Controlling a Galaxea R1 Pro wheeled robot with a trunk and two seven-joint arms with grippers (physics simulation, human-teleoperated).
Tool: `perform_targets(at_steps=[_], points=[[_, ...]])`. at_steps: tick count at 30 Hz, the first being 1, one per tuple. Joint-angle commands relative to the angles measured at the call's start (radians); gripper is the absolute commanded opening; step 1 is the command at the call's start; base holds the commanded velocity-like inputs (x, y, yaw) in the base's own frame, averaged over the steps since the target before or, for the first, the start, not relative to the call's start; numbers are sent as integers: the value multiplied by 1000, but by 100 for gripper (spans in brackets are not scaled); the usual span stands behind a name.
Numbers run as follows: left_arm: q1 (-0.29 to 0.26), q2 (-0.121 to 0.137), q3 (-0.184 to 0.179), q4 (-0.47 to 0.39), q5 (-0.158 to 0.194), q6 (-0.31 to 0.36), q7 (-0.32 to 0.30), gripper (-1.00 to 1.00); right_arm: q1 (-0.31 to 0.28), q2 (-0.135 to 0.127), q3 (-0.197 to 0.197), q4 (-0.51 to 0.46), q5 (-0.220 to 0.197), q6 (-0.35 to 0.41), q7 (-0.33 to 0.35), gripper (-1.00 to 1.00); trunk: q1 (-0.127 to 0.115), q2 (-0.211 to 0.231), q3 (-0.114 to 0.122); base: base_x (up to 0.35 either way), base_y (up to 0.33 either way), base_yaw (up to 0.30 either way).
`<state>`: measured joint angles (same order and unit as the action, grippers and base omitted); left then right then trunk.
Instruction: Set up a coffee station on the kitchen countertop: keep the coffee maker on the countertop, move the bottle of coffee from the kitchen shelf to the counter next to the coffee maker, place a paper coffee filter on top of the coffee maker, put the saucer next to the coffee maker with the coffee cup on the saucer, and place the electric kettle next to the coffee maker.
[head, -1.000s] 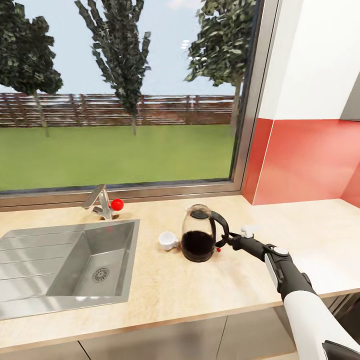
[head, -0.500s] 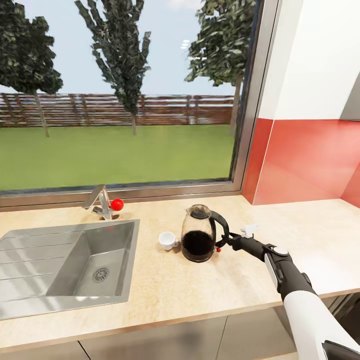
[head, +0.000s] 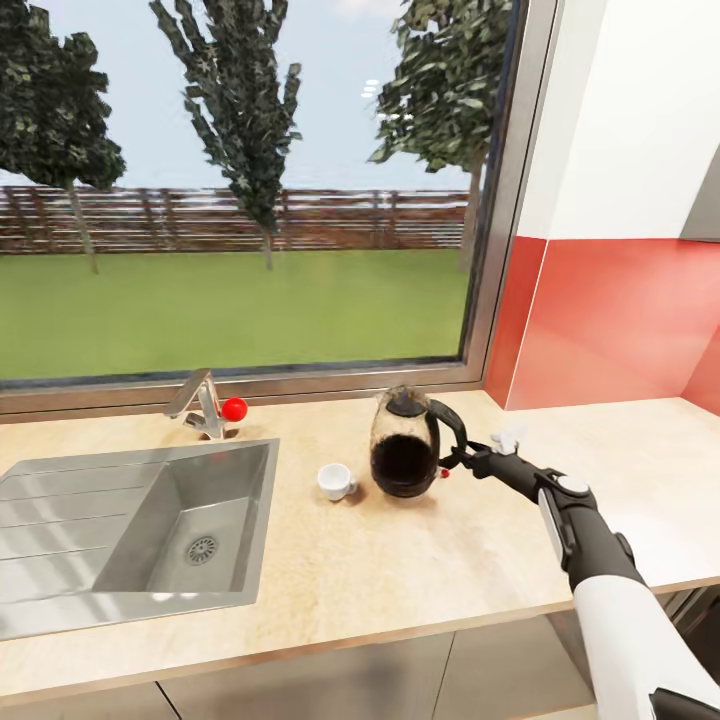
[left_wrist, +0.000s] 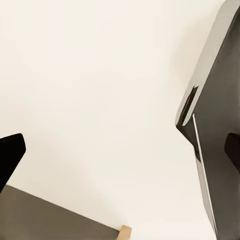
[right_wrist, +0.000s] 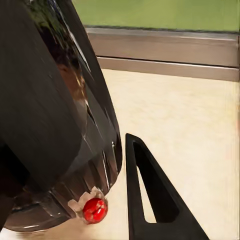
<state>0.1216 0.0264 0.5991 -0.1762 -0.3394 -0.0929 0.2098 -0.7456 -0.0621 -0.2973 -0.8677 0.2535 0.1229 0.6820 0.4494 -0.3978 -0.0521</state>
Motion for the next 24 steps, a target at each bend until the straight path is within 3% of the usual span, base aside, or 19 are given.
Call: perform_targets(at_steps=[1, 8, 20, 24], points=[[0, 0, 7, 0, -10, -2, 1, 100, -1, 1, -3, -12, 1, 11, 6, -100, 1, -2, -2, 0, 0, 0], [-1, -1, 13, 0, -12, 5, 2, 100, -1, 2, -3, -76, 0, 105, 7, -100, 1, -2, -2, 0, 0, 0], [-3, -3, 15, -2, -10, 1, 2, 100, -1, 4, -2, -100, -3, 164, 11, -100, 1, -2, -1, -1, 0, 0], [-3, -4, 15, -2, -10, 0, 2, 100, -1, 4, -2, -104, -3, 169, 11, -100, 1, -2, 4, -195, 0, 0]])
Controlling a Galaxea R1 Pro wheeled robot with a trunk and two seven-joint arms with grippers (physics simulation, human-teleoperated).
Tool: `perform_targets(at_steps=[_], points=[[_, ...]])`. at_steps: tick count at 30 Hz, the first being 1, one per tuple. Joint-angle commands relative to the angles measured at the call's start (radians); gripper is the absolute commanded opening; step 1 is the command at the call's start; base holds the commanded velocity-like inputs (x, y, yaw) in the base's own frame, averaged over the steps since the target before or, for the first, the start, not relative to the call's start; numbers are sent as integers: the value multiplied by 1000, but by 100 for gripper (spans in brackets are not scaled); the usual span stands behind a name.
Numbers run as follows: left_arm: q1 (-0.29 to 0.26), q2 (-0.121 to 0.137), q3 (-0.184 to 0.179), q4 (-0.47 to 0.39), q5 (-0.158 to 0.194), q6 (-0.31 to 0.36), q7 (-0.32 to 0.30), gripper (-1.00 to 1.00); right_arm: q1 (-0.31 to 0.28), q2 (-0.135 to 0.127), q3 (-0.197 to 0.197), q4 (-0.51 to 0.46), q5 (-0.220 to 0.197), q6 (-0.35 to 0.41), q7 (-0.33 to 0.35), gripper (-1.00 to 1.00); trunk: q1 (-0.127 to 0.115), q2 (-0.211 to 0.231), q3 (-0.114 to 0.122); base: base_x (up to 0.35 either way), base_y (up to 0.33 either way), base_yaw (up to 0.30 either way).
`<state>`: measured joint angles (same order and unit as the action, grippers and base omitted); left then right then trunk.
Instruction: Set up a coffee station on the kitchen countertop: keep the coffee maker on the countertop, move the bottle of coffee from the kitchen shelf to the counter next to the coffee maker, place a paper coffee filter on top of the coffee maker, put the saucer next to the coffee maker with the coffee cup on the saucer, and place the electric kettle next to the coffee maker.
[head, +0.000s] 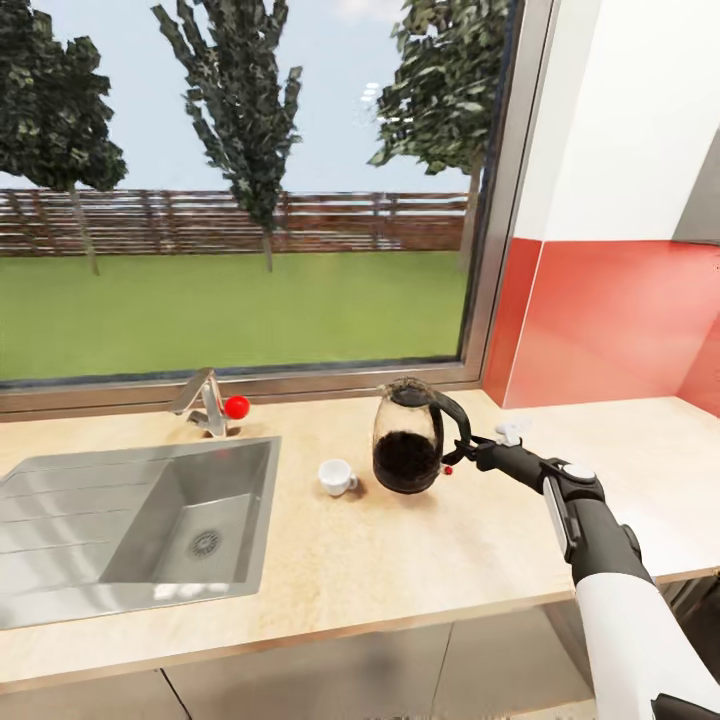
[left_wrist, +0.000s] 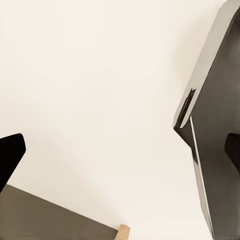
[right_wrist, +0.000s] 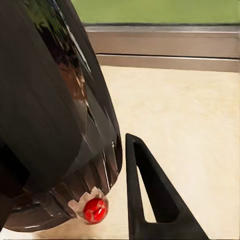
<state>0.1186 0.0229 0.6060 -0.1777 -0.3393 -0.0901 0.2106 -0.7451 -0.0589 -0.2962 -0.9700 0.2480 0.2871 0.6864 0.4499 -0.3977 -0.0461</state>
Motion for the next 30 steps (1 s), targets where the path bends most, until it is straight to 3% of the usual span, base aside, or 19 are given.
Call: perform_targets(at_steps=[1, 22, 30], points=[[0, 0, 8, 0, -10, -3, 1, 100, -1, 1, -3, -2, 2, 5, 7, -100, 0, -2, -1, -309, 0, 0], [0, 0, 7, -1, -9, -5, 1, 100, -1, 2, -3, -1, 2, 6, 7, -100, 0, -2, 2, -333, 2, 5], [0, -1, 8, -2, -7, -5, 1, 100, -1, 16, -2, 1, 2, 9, 7, -100, 0, -2, -4, -104, 243, 114]])
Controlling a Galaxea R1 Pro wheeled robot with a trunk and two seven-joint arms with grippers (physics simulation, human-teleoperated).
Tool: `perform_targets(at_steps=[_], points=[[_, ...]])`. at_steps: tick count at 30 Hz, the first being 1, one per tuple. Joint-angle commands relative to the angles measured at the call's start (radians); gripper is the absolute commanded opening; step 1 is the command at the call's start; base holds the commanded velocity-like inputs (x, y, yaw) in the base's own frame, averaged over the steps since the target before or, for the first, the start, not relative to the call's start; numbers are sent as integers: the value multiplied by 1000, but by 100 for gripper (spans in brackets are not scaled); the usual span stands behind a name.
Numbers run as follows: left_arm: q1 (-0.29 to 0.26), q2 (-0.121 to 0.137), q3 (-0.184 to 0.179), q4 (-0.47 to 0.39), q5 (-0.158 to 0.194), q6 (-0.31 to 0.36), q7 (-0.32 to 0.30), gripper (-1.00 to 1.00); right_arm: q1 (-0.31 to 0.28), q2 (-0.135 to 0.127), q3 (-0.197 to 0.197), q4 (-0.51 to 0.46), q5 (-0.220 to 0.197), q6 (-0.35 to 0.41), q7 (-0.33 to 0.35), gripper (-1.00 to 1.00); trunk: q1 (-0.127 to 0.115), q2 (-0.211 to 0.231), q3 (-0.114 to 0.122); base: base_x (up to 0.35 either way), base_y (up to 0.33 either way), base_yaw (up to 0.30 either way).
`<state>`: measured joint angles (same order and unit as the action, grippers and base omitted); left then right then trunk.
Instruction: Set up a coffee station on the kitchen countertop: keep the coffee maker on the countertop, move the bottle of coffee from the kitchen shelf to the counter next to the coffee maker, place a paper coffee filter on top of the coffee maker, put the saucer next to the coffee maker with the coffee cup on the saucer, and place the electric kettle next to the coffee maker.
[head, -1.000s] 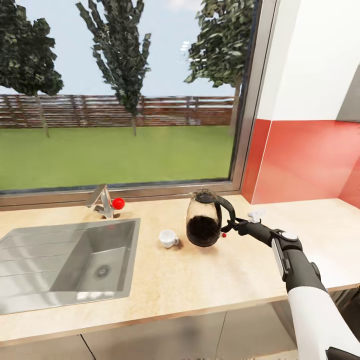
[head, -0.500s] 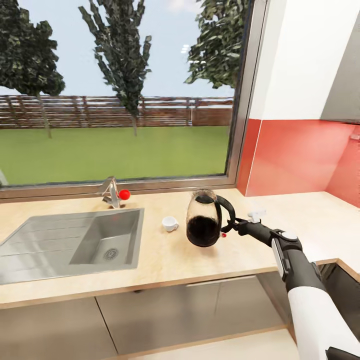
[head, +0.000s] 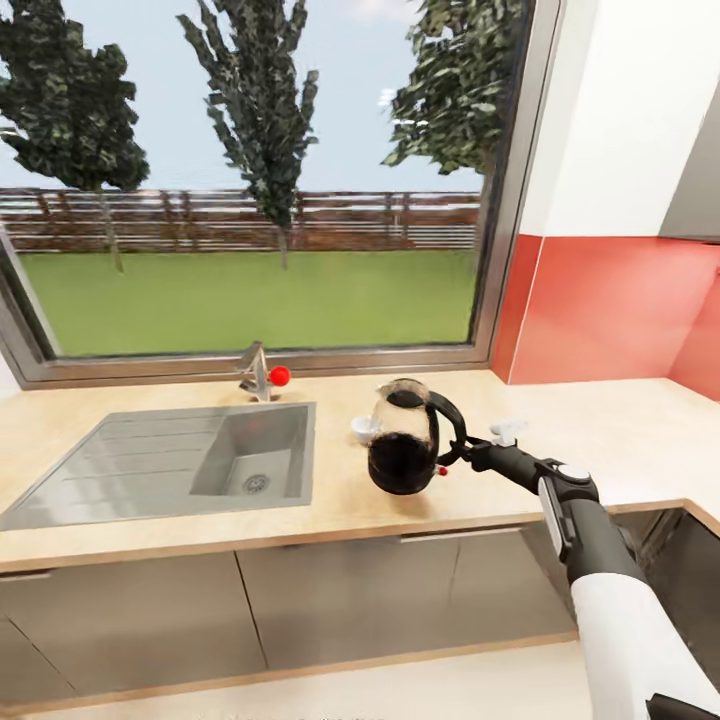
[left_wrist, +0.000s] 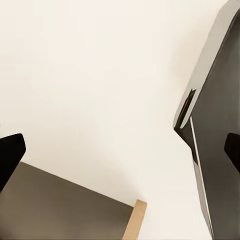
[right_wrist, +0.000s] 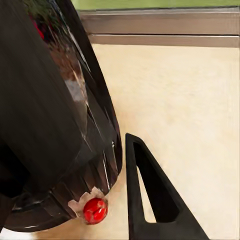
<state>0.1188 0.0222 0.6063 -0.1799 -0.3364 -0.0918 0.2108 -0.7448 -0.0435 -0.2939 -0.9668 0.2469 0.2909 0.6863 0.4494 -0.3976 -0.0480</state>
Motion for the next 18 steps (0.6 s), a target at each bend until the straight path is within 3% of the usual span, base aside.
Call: perform_targets(at_steps=[1, 18], points=[[-1, 0, 7, 0, -10, -3, 1, 100, -1, 2, -4, -3, 3, 5, 7, -100, 1, -2, -3, -5, 303, 197], [-2, -1, 7, 0, -10, -3, 1, 100, -1, 5, -4, -3, 3, 5, 38, -100, 1, -2, -19, -1, 306, 218]])
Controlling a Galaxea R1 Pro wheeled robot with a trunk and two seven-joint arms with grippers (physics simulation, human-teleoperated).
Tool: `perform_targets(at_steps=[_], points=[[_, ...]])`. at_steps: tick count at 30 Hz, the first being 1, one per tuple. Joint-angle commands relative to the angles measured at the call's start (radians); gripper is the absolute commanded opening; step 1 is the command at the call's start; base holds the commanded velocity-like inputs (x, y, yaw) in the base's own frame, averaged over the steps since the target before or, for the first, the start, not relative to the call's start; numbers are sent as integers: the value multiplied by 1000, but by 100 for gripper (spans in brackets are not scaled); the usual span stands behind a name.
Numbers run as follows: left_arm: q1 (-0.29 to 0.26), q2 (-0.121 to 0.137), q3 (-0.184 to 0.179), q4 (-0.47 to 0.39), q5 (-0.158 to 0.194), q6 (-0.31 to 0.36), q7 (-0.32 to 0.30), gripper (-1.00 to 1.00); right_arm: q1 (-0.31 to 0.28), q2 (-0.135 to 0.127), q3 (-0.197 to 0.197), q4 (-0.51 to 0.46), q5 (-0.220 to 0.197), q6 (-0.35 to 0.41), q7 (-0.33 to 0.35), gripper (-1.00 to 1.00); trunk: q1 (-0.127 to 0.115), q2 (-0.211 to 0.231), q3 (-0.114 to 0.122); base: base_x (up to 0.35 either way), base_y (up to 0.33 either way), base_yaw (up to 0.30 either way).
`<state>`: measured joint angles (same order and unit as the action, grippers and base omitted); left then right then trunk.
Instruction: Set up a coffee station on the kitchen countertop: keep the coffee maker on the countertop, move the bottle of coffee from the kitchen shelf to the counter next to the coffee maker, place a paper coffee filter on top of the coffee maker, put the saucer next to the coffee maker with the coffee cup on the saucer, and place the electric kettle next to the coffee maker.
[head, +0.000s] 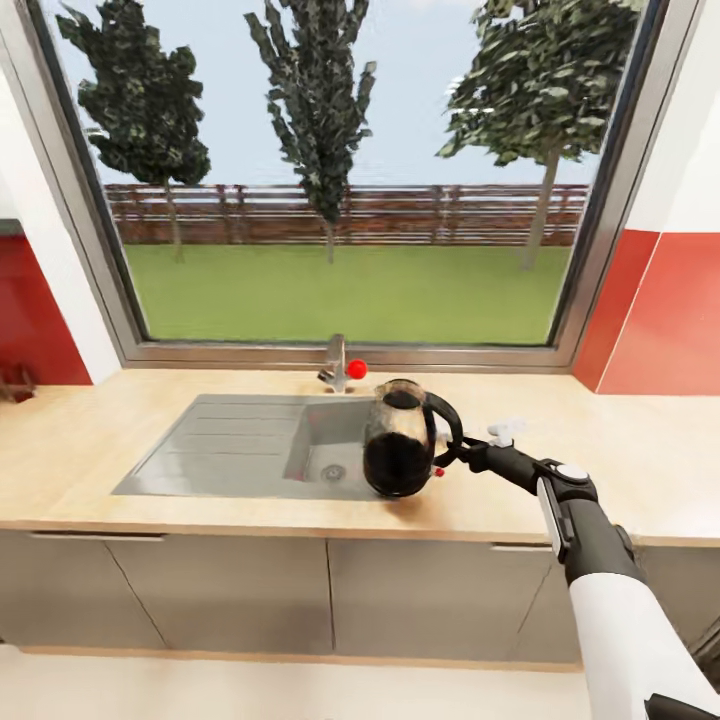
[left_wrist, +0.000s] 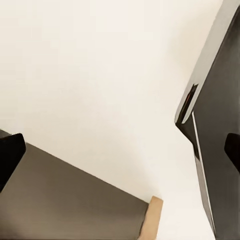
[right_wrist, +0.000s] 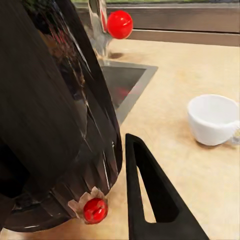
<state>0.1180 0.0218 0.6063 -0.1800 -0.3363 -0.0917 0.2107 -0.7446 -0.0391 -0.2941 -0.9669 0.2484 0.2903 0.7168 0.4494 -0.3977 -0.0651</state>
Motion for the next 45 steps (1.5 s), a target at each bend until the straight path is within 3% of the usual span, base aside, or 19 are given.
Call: perform_targets(at_steps=[1, 23, 45], points=[[0, 0, 7, 1, -10, -3, 1, 100, -1, 1, -3, -2, 2, 6, 7, -100, 1, -2, -2, 0, 307, 261], [0, 1, 7, 3, -10, -5, -1, 100, -2, 1, -3, -1, 2, 6, 7, -100, 1, -2, -3, 5, 307, 277], [0, 0, 7, 2, -12, -6, -1, 100, -1, 1, -4, 0, 2, 6, 7, -100, 1, -2, -3, 228, 259, 279]])
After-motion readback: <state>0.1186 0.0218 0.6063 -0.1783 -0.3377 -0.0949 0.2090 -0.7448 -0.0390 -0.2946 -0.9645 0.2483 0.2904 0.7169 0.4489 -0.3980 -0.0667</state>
